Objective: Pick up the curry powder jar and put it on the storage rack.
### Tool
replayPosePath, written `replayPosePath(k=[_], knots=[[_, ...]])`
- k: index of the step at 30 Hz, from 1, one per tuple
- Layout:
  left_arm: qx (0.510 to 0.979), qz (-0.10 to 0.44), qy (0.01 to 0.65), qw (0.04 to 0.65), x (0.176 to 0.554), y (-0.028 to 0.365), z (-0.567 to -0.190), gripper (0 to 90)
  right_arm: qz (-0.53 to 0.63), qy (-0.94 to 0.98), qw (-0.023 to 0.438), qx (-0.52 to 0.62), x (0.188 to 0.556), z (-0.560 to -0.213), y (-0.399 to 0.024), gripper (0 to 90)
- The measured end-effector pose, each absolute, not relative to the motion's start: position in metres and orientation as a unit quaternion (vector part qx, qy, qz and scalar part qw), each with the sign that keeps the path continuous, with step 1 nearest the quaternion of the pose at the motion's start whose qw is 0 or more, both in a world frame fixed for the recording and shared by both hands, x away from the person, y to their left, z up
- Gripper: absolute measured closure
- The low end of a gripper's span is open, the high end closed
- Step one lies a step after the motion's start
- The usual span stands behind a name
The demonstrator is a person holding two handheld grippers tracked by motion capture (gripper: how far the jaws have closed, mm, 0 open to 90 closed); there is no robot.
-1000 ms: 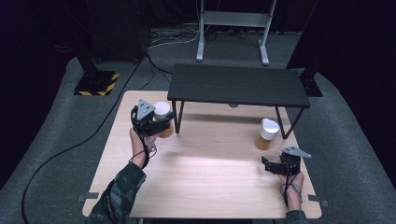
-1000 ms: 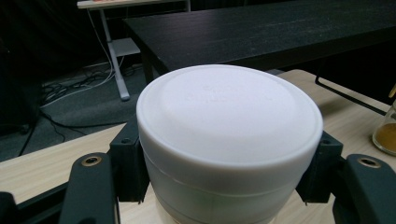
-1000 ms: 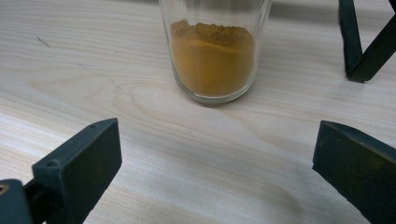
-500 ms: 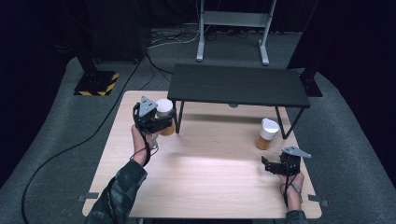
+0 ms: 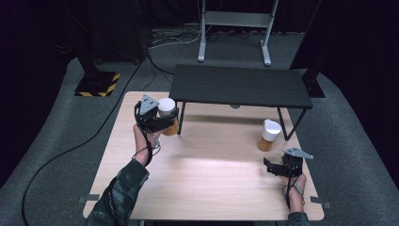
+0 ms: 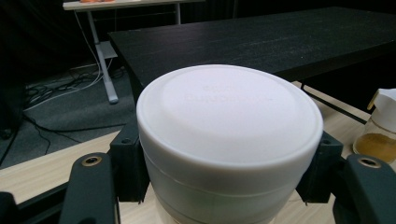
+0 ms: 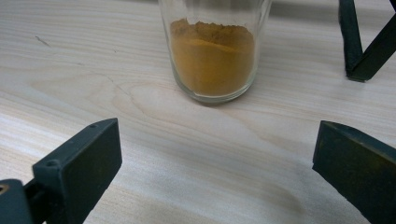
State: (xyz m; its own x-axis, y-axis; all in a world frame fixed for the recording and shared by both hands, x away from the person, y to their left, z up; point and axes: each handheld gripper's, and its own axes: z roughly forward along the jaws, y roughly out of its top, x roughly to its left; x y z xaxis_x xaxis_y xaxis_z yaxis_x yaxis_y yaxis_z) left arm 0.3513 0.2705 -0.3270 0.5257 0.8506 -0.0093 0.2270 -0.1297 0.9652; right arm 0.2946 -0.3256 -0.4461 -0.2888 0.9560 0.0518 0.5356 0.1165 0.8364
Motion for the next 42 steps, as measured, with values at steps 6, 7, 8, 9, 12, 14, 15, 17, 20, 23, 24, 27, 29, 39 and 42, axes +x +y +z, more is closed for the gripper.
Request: replayPosePath(k=[6, 7, 8, 9, 12, 14, 15, 17, 20, 23, 24, 27, 29, 39, 42], knots=[[0.692, 0.291, 0.386, 0.537, 0.351, 0.270, -0.322, 33.4, 0.396, 0.699, 0.266, 0.533, 0.295, -0.446, -0.326, 0.3], [0.693, 0.291, 0.385, 0.536, 0.351, 0.270, -0.321, 33.4, 0.396, 0.699, 0.265, 0.534, 0.295, -0.446, -0.326, 0.3], [0.693, 0.291, 0.384, 0.536, 0.352, 0.269, -0.320, 33.4, 0.396, 0.699, 0.265, 0.533, 0.295, -0.446, -0.326, 0.3], [0.694, 0.291, 0.384, 0.535, 0.352, 0.269, -0.319, 33.4, 0.397, 0.698, 0.265, 0.534, 0.294, -0.446, -0.326, 0.3], [0.694, 0.291, 0.383, 0.535, 0.353, 0.269, -0.316, 33.4, 0.397, 0.698, 0.265, 0.534, 0.294, -0.446, -0.326, 0.3], [0.692, 0.292, 0.383, 0.538, 0.352, 0.268, -0.315, 33.4, 0.397, 0.698, 0.265, 0.534, 0.295, -0.446, -0.326, 0.3], [0.691, 0.292, 0.382, 0.540, 0.352, 0.268, -0.315, 33.4, 0.396, 0.699, 0.265, 0.533, 0.295, -0.446, -0.326, 0.3], [0.691, 0.292, 0.382, 0.541, 0.352, 0.268, -0.314, 33.4, 0.396, 0.699, 0.265, 0.533, 0.295, -0.446, -0.326, 0.3], [0.691, 0.291, 0.380, 0.541, 0.353, 0.268, -0.312, 33.4, 0.397, 0.699, 0.265, 0.533, 0.295, -0.446, -0.326, 0.3], [0.693, 0.292, 0.379, 0.539, 0.354, 0.268, -0.310, 33.5, 0.397, 0.698, 0.265, 0.534, 0.295, -0.446, -0.326, 0.3], [0.693, 0.291, 0.380, 0.539, 0.354, 0.268, -0.309, 33.4, 0.397, 0.698, 0.265, 0.534, 0.294, -0.446, -0.326, 0.3], [0.690, 0.292, 0.380, 0.543, 0.354, 0.268, -0.308, 33.4, 0.397, 0.698, 0.265, 0.534, 0.295, -0.446, -0.326, 0.3], [0.689, 0.291, 0.379, 0.545, 0.354, 0.267, -0.306, 33.4, 0.397, 0.698, 0.264, 0.534, 0.295, -0.446, -0.327, 0.3], [0.691, 0.291, 0.373, 0.546, 0.357, 0.264, -0.299, 33.4, 0.397, 0.698, 0.264, 0.534, 0.295, -0.446, -0.326, 0.3], [0.690, 0.290, 0.375, 0.547, 0.357, 0.263, -0.298, 33.4, 0.397, 0.698, 0.264, 0.534, 0.295, -0.446, -0.327, 0.3]])
